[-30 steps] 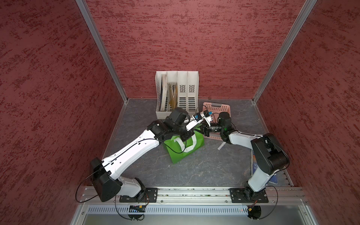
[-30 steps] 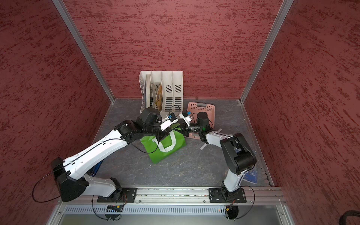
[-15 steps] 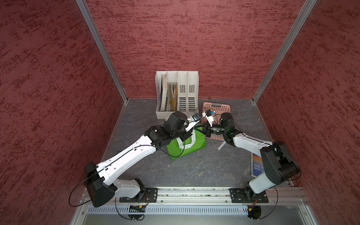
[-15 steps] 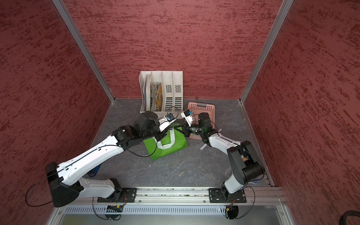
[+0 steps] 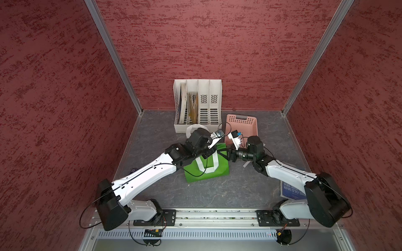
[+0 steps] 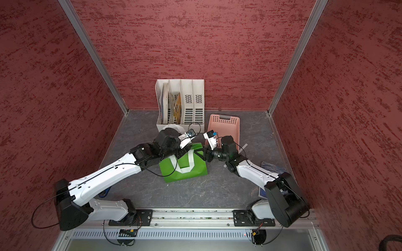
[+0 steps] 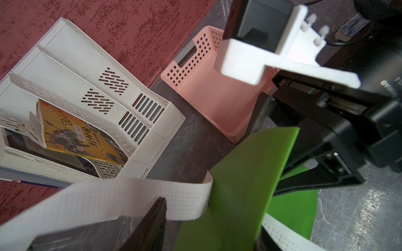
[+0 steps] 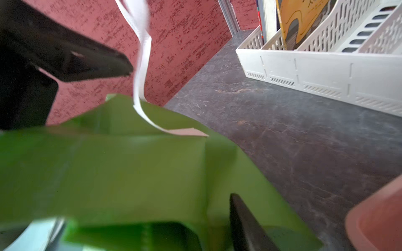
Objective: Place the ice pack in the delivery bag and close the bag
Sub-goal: Seal the delivery bag at the center of the board.
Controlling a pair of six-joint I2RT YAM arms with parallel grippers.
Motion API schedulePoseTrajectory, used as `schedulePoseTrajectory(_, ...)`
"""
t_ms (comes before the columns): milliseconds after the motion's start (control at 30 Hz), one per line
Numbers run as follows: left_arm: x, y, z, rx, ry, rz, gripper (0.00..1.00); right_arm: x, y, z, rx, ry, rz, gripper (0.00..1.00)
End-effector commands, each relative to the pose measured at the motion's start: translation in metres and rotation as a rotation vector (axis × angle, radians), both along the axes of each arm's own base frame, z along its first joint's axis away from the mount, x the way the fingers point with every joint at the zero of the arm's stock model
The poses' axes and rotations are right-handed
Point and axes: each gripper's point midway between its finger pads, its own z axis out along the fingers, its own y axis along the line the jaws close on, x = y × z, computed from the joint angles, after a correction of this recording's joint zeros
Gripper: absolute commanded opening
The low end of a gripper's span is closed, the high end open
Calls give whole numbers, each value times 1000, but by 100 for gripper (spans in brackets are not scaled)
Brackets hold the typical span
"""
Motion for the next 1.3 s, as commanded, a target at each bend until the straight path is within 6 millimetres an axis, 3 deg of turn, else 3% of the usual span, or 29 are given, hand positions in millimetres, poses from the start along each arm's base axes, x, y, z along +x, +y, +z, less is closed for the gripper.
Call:
schedulePoseTrajectory(0, 2, -3, 0, -10, -12, -4, 51, 5, -3, 2, -58, -149, -9, 67)
schedulePoseTrajectory(167, -4, -8, -3, -15, 10, -38, 40, 21, 1, -1, -158, -297, 26, 70)
schedulePoseTrajectory(333, -7, -10, -6, -11, 23, -57, 33, 29, 10, 5, -142, -355, 117, 74)
schedulePoseTrajectory(500, -6, -9, -8, 3, 25, -59, 22, 39, -2, 13, -151, -442, 75, 80)
schedulePoseTrajectory(633, -6, -10, -8, 3, 20, -67, 15, 31, -12, 25, -143, -558, 51, 91)
schedulePoseTrajectory(767, -7, -12, -10, 5, 27, -77, 8, 28, -6, 24, -127, -572, 110, 90)
schedulePoseTrajectory(933, -7, -12, -9, -1, 29, -80, 5, 35, 13, 23, -46, -510, 211, 77)
schedulePoseTrajectory(1133, -9, -10, -3, -18, 13, -79, 1, 39, 19, 16, 18, -452, 222, 52)
schedulePoseTrajectory(1200, -13, -8, 0, -28, 8, -82, 1, 38, 16, 17, 32, -466, 207, 41)
schedulePoseTrajectory(1267, -16, -7, 2, -49, 10, -82, 1, 37, 16, 19, 41, -466, 212, 22)
